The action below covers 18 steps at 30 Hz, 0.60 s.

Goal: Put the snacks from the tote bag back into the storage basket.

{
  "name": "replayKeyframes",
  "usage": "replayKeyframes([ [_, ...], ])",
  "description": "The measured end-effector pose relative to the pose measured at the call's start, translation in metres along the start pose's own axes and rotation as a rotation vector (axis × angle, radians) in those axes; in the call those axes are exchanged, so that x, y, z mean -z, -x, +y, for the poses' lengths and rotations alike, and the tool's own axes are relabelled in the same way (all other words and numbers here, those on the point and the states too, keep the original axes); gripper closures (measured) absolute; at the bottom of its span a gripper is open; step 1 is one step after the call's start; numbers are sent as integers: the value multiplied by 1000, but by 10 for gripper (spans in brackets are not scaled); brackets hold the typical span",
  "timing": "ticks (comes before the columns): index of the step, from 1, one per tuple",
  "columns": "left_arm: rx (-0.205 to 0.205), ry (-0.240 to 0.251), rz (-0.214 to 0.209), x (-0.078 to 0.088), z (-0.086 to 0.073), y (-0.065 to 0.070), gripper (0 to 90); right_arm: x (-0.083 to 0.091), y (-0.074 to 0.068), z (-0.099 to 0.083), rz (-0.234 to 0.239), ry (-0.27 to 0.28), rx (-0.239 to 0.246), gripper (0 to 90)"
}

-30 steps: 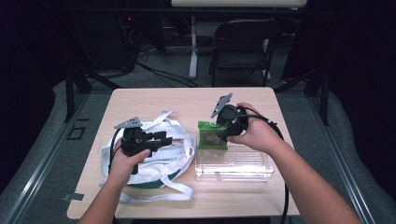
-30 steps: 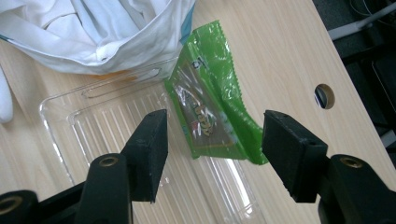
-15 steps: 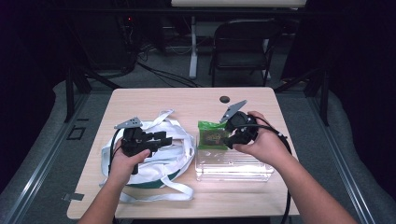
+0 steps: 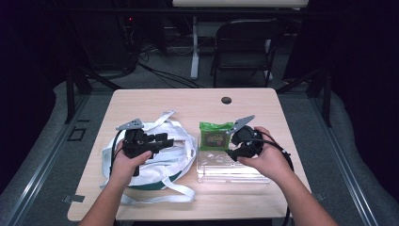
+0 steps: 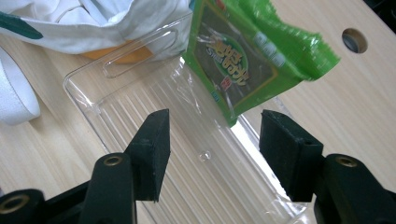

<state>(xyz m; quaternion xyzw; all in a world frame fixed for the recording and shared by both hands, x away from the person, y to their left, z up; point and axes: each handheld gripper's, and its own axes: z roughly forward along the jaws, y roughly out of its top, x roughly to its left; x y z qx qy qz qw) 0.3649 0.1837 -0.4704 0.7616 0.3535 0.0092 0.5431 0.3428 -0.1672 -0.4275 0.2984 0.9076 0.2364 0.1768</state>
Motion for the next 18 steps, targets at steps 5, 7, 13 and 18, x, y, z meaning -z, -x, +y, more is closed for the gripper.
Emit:
replayKeyframes([
  [5, -1, -1, 2, -1, -1, -1, 520, -6, -7, -11, -16, 33, -46, 431],
  [7, 0, -1, 3, -1, -1, -1, 520, -7, -9, -15, -6, 50, -66, 431],
  [13, 2, -6, 3, -1, -1, -1, 520, -9, -19, -29, -18, 74, -92, 434],
  [18, 1, -5, 6, -1, -1, -1, 520, -8, -24, -37, -15, 95, -107, 435],
])
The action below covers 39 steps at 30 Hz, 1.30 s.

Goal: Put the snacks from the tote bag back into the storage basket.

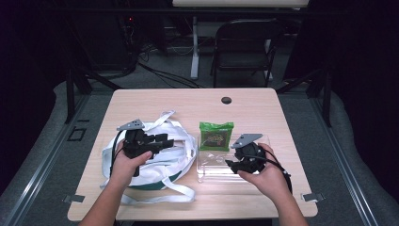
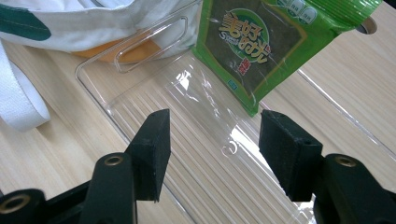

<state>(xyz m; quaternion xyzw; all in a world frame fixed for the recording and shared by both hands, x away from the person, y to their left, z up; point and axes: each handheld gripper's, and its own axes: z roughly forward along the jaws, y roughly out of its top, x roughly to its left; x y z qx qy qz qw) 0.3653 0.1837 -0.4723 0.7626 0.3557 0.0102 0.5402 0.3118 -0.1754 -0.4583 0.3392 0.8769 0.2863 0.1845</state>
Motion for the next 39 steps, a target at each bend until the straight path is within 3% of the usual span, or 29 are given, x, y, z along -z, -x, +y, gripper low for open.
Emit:
replayKeyframes([
  [8, 1, -2, -1, -1, -1, 0, 520, -2, -7, -11, 11, 18, 3, 449],
  [11, 2, -1, -1, -1, -1, 0, 520, -3, -8, -13, 12, -3, 21, 450],
  [24, -1, -2, -1, -1, -1, 0, 520, 3, -8, -25, 12, 54, -30, 443],
  [29, -3, -3, -1, -1, -1, 1, 520, 3, -6, -32, 36, 81, -49, 444],
  [39, -3, -3, 2, 0, -1, 1, 520, 3, -3, -37, 21, 113, -77, 456],
])
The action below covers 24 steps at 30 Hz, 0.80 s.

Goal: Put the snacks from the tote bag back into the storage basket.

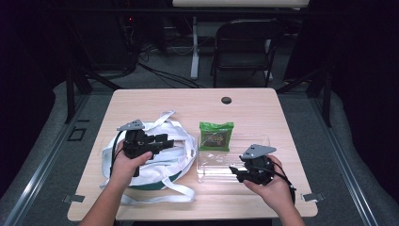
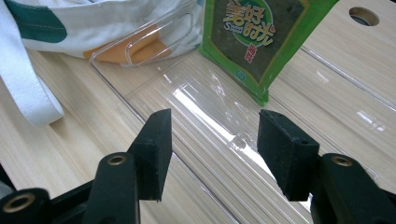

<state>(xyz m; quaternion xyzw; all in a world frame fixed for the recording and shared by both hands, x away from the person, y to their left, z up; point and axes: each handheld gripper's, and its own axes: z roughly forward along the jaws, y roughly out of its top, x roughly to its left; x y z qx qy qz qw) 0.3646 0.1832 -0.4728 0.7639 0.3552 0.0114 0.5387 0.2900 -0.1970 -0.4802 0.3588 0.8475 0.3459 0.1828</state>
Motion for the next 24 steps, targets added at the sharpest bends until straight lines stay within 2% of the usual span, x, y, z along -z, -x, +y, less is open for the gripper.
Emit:
replayKeyframes([
  [7, -4, -6, 4, 0, 0, 0, 520, -4, 1, -2, 35, 14, -21, 466],
  [16, -1, -9, 4, -1, -1, -1, 519, -6, 1, -4, 38, 27, -40, 466],
  [20, 2, -5, 9, 0, -1, -1, 518, -7, 2, -5, 33, 32, -39, 464],
  [24, 9, 6, 17, 2, 0, -3, 516, -6, 4, -3, 17, 22, -8, 466],
])
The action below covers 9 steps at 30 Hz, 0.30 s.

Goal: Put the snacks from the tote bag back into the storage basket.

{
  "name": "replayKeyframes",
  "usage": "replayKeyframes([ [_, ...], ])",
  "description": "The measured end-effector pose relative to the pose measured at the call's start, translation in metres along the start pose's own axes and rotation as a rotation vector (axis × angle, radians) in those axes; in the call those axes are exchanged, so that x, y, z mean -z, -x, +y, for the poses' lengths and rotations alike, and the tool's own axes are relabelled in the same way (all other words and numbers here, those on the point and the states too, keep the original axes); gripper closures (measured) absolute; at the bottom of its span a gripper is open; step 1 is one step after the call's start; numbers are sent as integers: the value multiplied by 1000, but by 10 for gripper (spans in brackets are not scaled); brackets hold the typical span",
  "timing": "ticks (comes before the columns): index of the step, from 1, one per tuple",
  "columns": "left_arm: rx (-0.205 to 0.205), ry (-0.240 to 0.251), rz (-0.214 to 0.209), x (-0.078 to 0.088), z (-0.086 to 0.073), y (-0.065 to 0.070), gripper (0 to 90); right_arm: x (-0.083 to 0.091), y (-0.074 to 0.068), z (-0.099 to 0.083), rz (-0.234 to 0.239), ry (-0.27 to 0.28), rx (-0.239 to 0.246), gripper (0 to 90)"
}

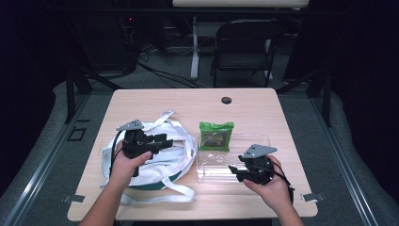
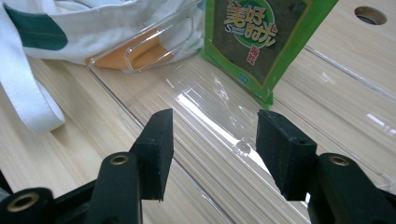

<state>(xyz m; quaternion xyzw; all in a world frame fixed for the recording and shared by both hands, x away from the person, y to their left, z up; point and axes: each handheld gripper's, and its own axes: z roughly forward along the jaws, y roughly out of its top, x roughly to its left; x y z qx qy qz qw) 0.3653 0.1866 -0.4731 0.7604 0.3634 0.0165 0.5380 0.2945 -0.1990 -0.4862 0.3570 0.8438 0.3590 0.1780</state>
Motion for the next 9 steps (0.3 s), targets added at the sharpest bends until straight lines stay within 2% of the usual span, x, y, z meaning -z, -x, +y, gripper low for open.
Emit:
replayKeyframes([
  [5, 13, 2, 5, 1, 0, -3, 516, 3, 5, 13, -30, -4, 35, 467],
  [9, 18, 0, 1, 0, 1, -4, 509, 6, 15, 38, -24, 6, 91, 423],
])
